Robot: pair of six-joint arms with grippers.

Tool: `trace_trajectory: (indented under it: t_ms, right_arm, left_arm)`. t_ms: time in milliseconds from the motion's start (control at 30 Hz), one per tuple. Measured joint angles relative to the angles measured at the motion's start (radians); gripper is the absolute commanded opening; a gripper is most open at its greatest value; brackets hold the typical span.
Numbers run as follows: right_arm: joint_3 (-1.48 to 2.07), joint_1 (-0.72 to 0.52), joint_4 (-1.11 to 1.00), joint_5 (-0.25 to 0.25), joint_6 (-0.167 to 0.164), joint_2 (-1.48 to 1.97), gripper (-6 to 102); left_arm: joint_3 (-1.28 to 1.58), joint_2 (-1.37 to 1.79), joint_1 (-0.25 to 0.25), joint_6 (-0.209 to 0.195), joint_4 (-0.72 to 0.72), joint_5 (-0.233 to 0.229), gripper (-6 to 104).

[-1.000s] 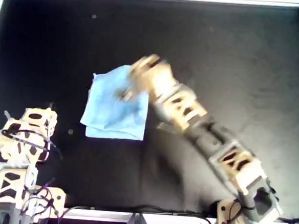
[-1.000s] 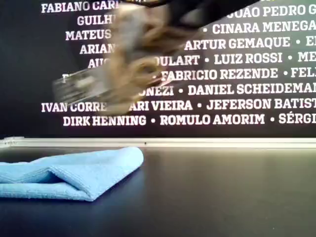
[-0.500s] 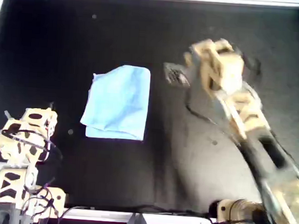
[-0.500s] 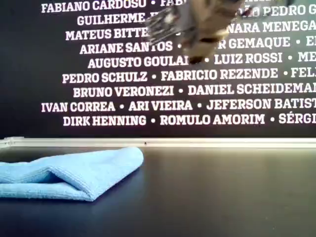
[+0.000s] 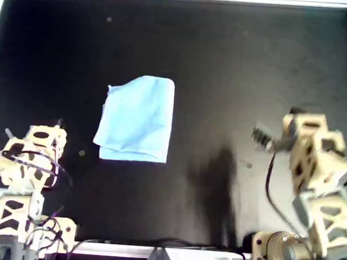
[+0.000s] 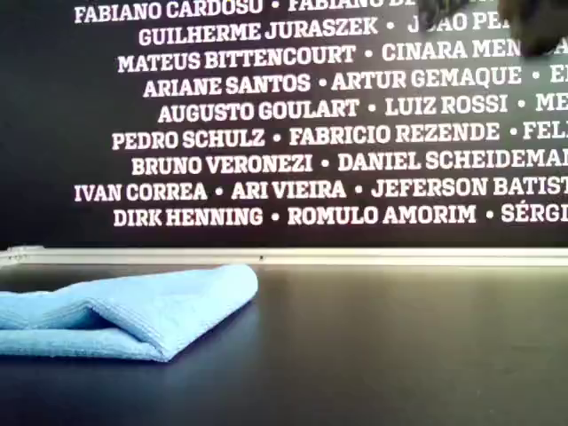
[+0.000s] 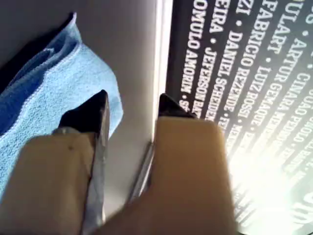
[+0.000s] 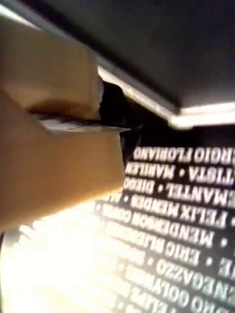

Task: Fold a cloth

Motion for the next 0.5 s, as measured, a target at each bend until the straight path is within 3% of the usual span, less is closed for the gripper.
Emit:
trace_trajectory:
  t_ms: [300,500]
  right_arm:
    - [0.373,-0.087,0.000,0.009,0.000,0.410,-1]
    - [0.509,-0.115,0.000,0.009,0.000,0.448,-1]
  left_arm:
    - [0.000,-0.005,0.000,0.000,0.000,0.000,35]
    - [0.000,-0.005,0.000,0.000,0.000,0.000,34]
